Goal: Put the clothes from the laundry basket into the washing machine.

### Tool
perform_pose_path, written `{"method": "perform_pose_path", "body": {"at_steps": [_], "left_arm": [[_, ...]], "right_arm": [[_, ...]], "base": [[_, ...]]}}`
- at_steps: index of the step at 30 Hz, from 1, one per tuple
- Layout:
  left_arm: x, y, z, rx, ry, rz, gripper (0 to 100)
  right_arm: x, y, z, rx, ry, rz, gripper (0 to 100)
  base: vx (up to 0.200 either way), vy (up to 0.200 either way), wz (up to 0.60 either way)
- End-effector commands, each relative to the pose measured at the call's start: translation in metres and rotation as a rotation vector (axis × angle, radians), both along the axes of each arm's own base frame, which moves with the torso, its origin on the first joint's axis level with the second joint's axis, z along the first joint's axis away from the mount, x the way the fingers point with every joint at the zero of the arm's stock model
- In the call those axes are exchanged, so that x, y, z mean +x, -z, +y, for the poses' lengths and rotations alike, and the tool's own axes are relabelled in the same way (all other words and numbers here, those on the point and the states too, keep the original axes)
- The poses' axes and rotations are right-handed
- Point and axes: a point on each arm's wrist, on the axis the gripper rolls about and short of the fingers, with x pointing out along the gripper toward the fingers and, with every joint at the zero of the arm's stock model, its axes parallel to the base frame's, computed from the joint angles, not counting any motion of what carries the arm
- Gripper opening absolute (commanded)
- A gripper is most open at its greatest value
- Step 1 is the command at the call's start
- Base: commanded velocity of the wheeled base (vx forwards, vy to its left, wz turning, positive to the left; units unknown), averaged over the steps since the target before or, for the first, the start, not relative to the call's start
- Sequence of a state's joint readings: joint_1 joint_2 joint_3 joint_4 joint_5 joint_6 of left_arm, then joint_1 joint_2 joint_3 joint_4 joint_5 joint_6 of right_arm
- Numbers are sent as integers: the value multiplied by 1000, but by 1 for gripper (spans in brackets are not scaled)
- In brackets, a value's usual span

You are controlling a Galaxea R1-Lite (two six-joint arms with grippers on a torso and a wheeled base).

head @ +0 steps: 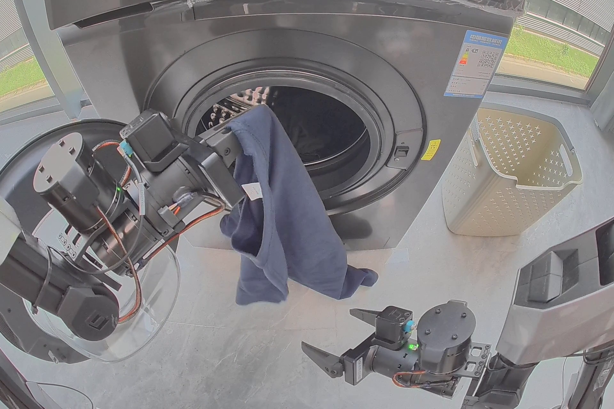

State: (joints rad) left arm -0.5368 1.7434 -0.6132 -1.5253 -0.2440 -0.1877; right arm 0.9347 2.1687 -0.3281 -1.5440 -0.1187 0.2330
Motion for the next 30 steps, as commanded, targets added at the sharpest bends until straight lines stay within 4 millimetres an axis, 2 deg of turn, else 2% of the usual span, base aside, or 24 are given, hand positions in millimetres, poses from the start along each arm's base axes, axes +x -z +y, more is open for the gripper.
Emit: {"method": "perform_pose_path", "body": {"at_steps": [1,5,8,9,13,17,22,30], "left_arm": [[-2,-2,-1,-3,6,-6,0],[-8,-5,-3,-8,25,-18,0],[-13,-9,-5,-14,40,-29,0],[-18,-13,-6,-12,50,-42,0],[-23,-17,-8,-11,59,-64,0],[-26,-22,-7,-22,62,-81,0],[-32,-28,-6,-32,75,-98,0],[-40,-30,-11,-39,107,-105,0]], "right_arm": [[17,-1,11,39,23,-35,100],[47,-13,24,118,63,-111,100],[55,-18,30,147,65,-138,100],[63,-21,37,169,66,-166,100],[83,-19,43,182,89,-200,100],[103,-20,44,208,125,-230,100],[127,-26,35,222,182,-267,100],[134,-29,40,231,184,-287,100]], "base": [[0,0,0],[0,0,0],[0,0,0],[0,0,0],[0,0,0],[0,0,0],[0,0,0],[0,0,0]]}}
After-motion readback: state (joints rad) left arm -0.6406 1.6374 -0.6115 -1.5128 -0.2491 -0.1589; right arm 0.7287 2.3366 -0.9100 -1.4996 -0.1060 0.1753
